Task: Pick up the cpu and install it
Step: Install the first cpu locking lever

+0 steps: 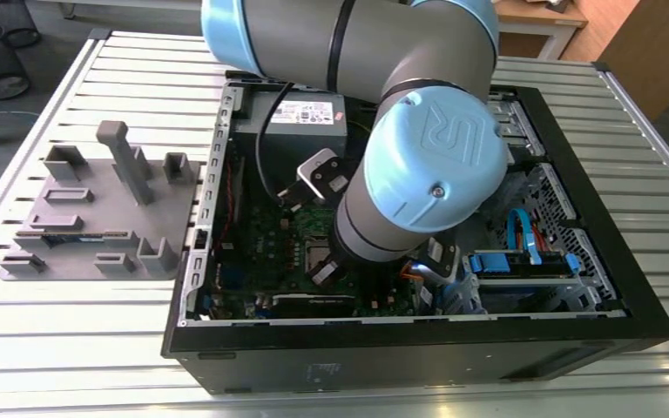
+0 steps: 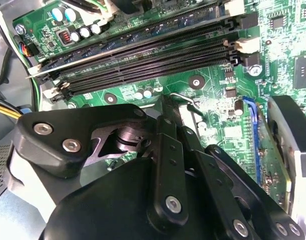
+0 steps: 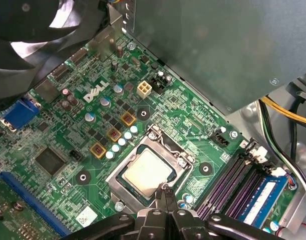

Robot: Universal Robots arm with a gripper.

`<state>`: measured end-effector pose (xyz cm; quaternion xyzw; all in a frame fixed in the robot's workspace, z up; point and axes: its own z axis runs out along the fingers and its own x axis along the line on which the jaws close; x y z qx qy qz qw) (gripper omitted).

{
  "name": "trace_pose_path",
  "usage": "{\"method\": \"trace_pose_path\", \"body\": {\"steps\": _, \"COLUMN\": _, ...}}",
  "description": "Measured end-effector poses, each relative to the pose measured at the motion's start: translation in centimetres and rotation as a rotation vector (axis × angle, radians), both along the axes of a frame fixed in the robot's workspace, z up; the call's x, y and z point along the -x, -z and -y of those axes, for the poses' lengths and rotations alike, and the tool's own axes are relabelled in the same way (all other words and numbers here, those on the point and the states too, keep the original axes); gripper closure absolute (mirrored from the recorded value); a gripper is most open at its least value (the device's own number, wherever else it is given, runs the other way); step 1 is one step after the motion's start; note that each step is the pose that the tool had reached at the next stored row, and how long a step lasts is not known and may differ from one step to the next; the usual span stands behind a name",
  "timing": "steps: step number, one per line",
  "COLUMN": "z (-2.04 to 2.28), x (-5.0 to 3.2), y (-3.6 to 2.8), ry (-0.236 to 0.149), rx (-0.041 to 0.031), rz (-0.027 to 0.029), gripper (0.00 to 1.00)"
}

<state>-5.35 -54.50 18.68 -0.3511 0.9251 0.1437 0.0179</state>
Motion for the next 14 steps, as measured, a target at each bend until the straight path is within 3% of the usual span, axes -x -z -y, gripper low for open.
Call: {"method": "trace_pose_path", "body": {"steps": 14, "z": -0.04, "x": -0.12, "y": 0.02, "ry": -0.011, "rx": -0.0034, "rz": 0.0000, "gripper": 0.89}}
